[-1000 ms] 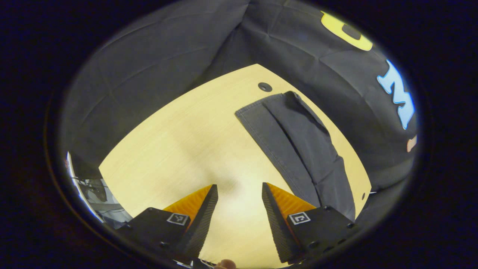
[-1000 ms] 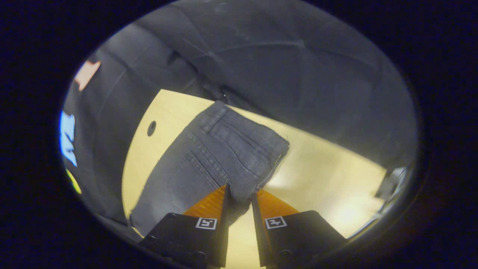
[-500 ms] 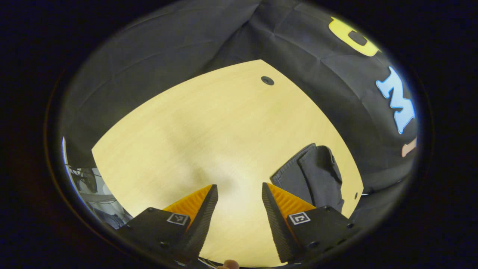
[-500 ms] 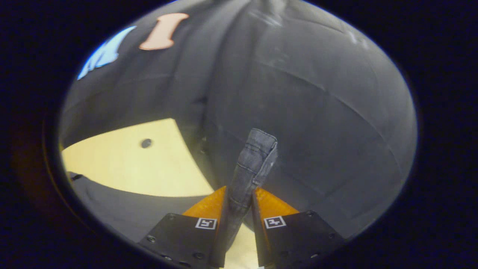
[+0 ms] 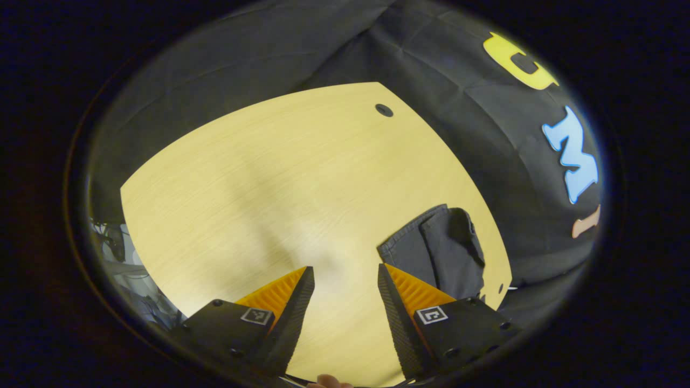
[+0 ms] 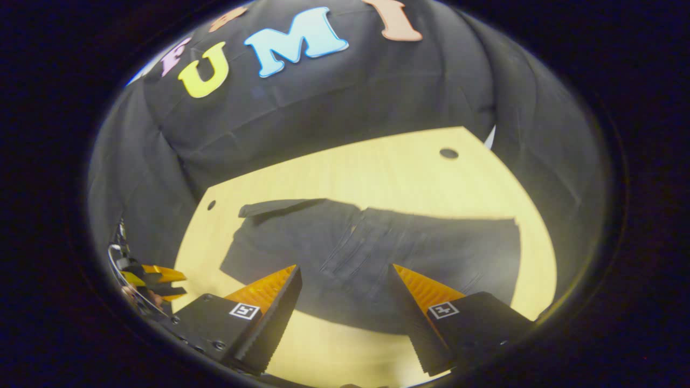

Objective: Grasp the waist and the cuffs of the jeans and fold them to make the two legs overlap; first hold the waist and fold one-third of the jeans toward the cuffs, then hold the cuffs and fold the remaining one-third in the same direction to finish folding.

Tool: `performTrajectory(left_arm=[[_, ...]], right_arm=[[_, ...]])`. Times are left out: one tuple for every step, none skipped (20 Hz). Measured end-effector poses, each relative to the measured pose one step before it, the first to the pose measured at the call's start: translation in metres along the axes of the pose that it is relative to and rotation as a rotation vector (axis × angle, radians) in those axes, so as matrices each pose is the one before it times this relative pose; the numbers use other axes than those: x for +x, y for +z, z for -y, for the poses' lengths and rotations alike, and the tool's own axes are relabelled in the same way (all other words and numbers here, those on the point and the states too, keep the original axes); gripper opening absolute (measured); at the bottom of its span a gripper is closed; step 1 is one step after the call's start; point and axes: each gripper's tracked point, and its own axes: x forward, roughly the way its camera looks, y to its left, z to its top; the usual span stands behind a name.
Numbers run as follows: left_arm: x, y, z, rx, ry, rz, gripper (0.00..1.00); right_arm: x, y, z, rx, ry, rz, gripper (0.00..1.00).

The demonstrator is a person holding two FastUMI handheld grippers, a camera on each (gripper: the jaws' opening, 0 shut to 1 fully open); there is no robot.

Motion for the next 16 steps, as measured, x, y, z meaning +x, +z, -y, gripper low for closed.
performTrajectory(left_arm=[[0.00289, -0.00208, 0.0013, -0.0182, -0.01931, -0.01072, 0.81], [0.00635, -0.00469, 0.00278, -0.01221, -0.01629, -0.02399, 0.82], [0.008, -0.01147, 0.00537, -0.00828, -0.01729, -0.02607, 0.82], [0.00938, -0.009, 0.00655, -0.00541, -0.01052, -0.01873, 0.82], [0.00635, -0.00579, 0.00644, -0.00471, -0.00998, -0.01414, 0.82], [0.00691, -0.00528, 0.00614, -0.00239, -0.00555, -0.01109, 0.82], [0.00973, -0.00418, 0.00146, 0.00049, -0.003, -0.0144, 0.82], [0.00969, -0.00321, 0.00594, -0.00073, 0.00024, -0.00894, 0.82], [0.00935, -0.00015, 0.00277, -0.00296, 0.00002, 0.00055, 0.83], [0.00902, 0.00178, 0.0015, -0.00254, 0.00703, 0.00767, 0.82], [0.02686, -0.00174, 0.00698, 0.00008, 0.00888, 0.01308, 0.82], [0.00708, 0.0056, 0.00611, 0.00535, -0.00086, 0.01692, 0.83], [0.00733, 0.01322, 0.01049, 0.02122, -0.01703, 0.06059, 0.82], [0.00632, 0.00394, 0.00725, 0.03187, 0.00801, 0.01498, 0.81], [0.00514, 0.002, 0.00606, 0.03647, 0.02267, 0.01402, 0.8], [0.00335, 0.00042, 0.00352, 0.03849, 0.04334, 0.00161, 0.81]], right_arm=[[-0.00957, -0.01906, 0.00462, 0.02152, -0.00371, -0.02572, 0.97], [-0.00409, -0.00888, 0.00642, 0.01722, -0.01145, -0.01842, 0.97], [-0.00065, -0.007, 0.00703, 0.0189, -0.0073, -0.01197, 0.97], [-0.00252, -0.00422, 0.01025, 0.02223, -0.00934, -0.0074, 0.97], [-0.00289, -0.00299, 0.01411, 0.0251, -0.01973, -0.00377, 0.97], [-0.00405, -0.00388, 0.01387, 0.02935, -0.02326, -0.00003, 0.97], [-0.00583, -0.00357, 0.01332, 0.03679, -0.01923, 0.00316, 0.97], [-0.0078, -0.00392, 0.01246, 0.04417, -0.0129, 0.00295, 1.0], [-0.00444, -0.00379, 0.00944, 0.04621, -0.00742, 0.00139, 0.97], [-0.00601, -0.00359, 0.00826, 0.04127, -0.00714, -0.00015, 0.97], [-0.00192, -0.00124, 0.00197, 0.02978, -0.0115, 0.00205, 0.97], [-0.00308, -0.00251, 0.00663, 0.01646, -0.01497, 0.00159, 0.97], [-0.00338, -0.00439, 0.01109, 0.00759, -0.01671, 0.00359, 0.97], [-0.00139, -0.00152, 0.00605, 0.00263, -0.01611, 0.00063, 0.97], [-0.00083, -0.00325, 0.00235, 0.00159, -0.01192, -0.00642, 0.97], [-0.00077, -0.0014, 0.00151, 0.00291, -0.00771, -0.00519, 0.96]])
